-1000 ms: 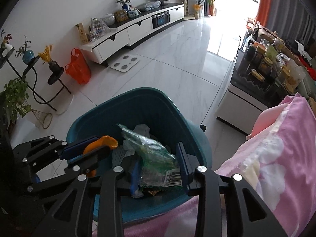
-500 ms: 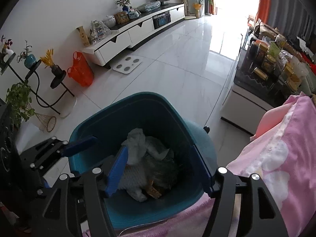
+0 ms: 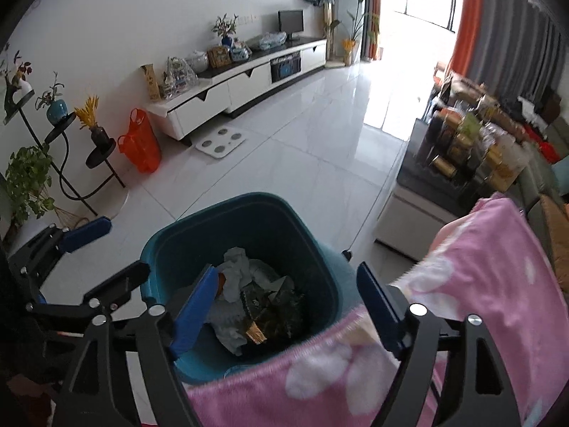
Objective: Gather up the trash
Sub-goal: 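Move both tools back over the table toward the remaining trash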
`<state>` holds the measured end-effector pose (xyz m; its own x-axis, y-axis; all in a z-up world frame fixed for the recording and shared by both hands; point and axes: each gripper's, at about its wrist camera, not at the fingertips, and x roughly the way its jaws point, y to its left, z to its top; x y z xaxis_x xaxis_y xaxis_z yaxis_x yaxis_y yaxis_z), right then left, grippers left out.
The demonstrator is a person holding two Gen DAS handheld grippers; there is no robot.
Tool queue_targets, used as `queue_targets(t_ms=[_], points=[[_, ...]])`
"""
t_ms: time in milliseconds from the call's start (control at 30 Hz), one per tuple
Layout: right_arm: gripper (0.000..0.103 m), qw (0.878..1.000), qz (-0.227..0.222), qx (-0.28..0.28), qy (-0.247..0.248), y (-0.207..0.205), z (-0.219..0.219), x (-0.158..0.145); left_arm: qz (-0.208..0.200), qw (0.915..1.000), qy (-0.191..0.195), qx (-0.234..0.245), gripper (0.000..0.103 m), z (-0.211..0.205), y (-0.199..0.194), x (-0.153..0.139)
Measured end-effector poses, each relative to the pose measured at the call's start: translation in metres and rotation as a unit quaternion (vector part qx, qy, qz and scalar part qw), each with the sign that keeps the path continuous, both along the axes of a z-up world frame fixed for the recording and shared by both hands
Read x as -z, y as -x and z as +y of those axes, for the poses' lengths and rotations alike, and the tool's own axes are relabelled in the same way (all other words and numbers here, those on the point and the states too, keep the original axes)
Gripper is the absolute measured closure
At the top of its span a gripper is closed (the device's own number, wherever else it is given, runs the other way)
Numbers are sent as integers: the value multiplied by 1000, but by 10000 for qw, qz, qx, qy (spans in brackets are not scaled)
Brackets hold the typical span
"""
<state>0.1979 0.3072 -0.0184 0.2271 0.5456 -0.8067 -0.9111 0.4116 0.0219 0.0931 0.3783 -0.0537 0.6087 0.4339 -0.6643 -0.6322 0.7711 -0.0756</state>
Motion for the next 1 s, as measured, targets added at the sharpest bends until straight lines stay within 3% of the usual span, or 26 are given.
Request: queue_targets(t_ms=[267,333,767,1000], points=[[14,9986,-367,248,-298,14,-46,-26,-292,9993,-214,-49,8,-28,34,-32],[7,9978,-438,356,-351,15,-59,-29,-366,9990,-255,-8,6,-38,38,-41],[7,9879,-655,1203,-725,19,-161,-42,-809,9928,-494,737,6,-120,34,-93],[7,9730,-799,1921,-995,21,-242,-45,-992,9842,-526,1368,6,-181,18,-105]])
